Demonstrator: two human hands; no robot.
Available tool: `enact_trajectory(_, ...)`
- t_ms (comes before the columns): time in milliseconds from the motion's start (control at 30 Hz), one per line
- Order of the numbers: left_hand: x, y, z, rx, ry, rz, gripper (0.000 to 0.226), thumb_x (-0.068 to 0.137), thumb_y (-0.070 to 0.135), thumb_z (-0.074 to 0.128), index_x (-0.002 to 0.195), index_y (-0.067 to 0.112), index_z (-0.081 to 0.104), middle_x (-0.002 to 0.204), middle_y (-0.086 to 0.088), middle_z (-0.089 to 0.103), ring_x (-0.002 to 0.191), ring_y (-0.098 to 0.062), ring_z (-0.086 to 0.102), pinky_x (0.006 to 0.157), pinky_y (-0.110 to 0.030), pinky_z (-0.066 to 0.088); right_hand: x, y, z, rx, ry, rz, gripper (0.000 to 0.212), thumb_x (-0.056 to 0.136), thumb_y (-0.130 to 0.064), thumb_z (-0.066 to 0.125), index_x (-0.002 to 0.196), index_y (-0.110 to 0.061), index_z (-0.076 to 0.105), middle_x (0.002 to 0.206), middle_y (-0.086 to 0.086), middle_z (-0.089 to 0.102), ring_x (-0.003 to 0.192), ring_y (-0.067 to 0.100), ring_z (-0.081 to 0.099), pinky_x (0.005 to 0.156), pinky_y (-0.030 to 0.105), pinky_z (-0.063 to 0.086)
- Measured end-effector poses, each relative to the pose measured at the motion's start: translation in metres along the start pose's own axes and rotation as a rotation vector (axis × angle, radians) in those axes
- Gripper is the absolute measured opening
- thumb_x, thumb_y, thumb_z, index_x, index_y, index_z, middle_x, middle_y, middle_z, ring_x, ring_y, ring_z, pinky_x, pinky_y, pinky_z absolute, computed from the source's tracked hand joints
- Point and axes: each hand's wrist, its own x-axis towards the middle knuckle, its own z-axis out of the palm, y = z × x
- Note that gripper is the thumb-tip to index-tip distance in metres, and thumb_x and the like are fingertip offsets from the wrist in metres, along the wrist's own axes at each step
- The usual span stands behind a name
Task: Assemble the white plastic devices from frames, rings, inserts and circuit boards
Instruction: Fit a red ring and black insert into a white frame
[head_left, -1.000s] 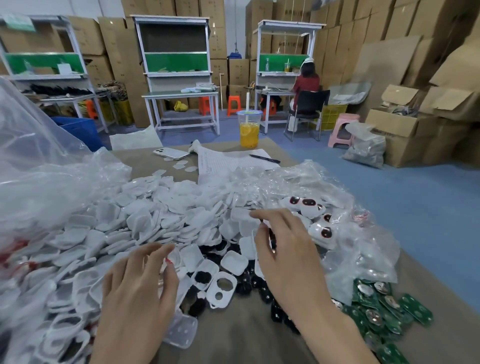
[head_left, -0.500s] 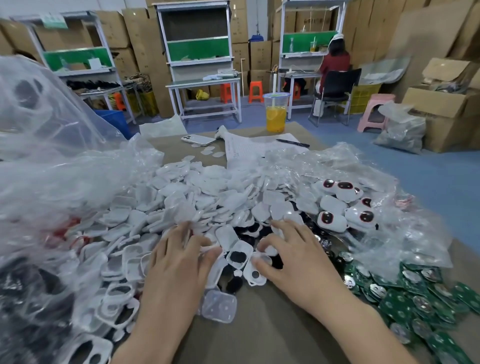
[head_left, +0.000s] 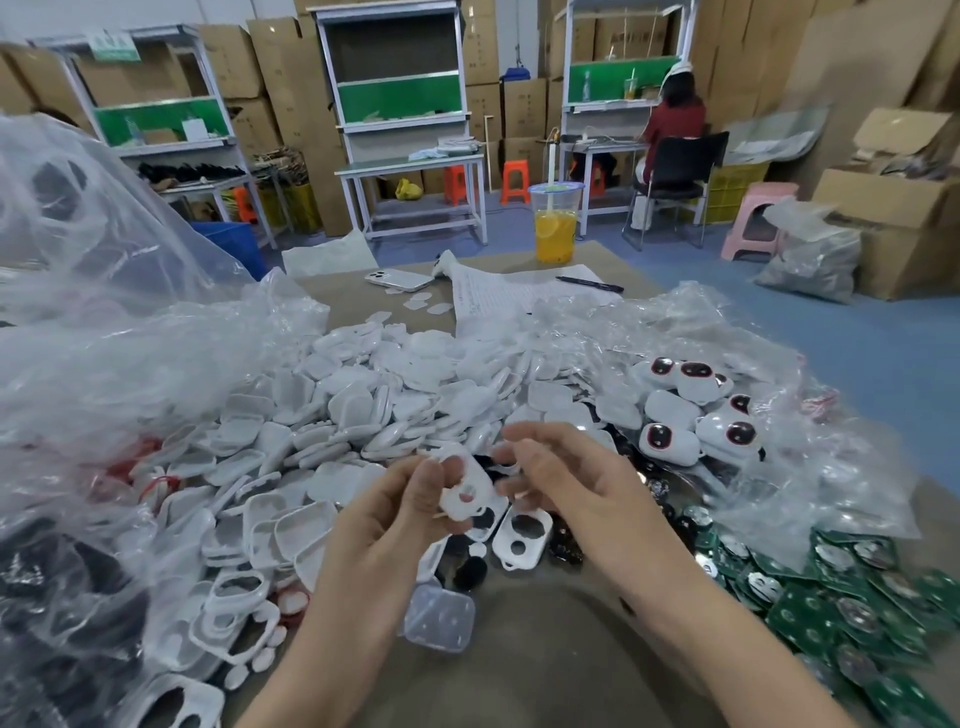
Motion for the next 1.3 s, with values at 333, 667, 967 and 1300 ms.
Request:
enact_trajectory(333,0.000,-0.005,0.000,-0.105,-0.083,-0.090,0.030,0.080,0.045,0.071,0.092,0.018,0.079,0.084,-0.004,0.074,0.080,-0.017,0.070,0.076,-0.023,0.057,0.001,0.001,0.002,0.133,-0.046,0.097,0.029,0.083,-0.031,0.072,0.112,-0.033,0.074,0.089,0.008,0.070,0.067,0.015,0.059,0.080,0.034,0.056)
enact_trajectory(667,0.001,-0.006,0.000,-0.134,-0.077,-0.083,0.031,0.082,0.037,0.073,0.090,0.008,0.076,0.091,-0.022,0.071,0.080,-0.023,0.065,0.073,-0.026,0.056,-0.005,0.000,0.010,-0.079,-0.114,0.048,0.032,0.083,-0.049,0.073,0.115,-0.045,0.070,0.105,-0.015,0.075,0.096,0.004,0.071,0.079,0.011,0.050)
enact_trajectory(967,-0.008,-0.003,-0.003,0.292,-0.092,0.113,0.015,0.084,0.048,0.068,0.089,0.037,0.077,0.082,0.009,0.075,0.075,-0.005,0.069,0.070,-0.014,0.053,-0.004,-0.006,0.007,0.193,-0.015,0.057,0.032,0.085,-0.041,0.062,0.106,-0.021,0.076,0.099,0.007,0.078,0.085,0.016,0.075,0.076,0.019,0.056)
enact_trajectory(1300,-0.005,-0.014,-0.022,1.297,-0.316,0.346,0.068,0.079,0.078,0.019,0.129,0.047,0.054,0.100,0.031,0.045,0.105,0.006,0.033,0.094,-0.012,0.018,0.002,-0.010,-0.008,0.542,0.169,0.126,0.019,0.080,-0.032,0.068,0.090,-0.018,0.077,0.107,0.018,0.075,0.098,0.030,0.074,0.076,0.023,0.058)
